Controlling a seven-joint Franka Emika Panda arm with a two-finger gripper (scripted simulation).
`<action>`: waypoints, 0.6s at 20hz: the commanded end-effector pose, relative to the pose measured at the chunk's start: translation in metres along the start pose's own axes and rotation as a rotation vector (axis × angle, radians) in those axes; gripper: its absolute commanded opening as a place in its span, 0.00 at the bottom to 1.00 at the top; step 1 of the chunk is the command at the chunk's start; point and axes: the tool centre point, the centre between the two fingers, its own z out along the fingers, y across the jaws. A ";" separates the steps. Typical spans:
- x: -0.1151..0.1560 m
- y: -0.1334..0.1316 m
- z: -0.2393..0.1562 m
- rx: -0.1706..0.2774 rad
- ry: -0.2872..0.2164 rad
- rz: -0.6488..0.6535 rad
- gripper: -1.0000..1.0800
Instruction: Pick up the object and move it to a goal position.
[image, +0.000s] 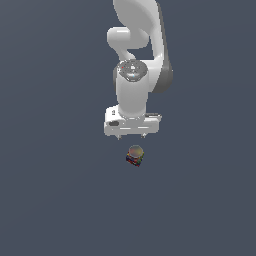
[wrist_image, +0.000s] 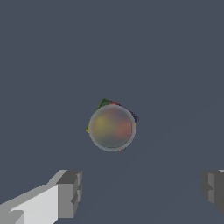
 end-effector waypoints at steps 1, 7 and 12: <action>0.000 0.000 0.000 0.001 0.000 0.000 0.96; 0.002 -0.001 0.004 0.001 0.001 0.038 0.96; 0.005 -0.004 0.012 0.001 0.004 0.105 0.96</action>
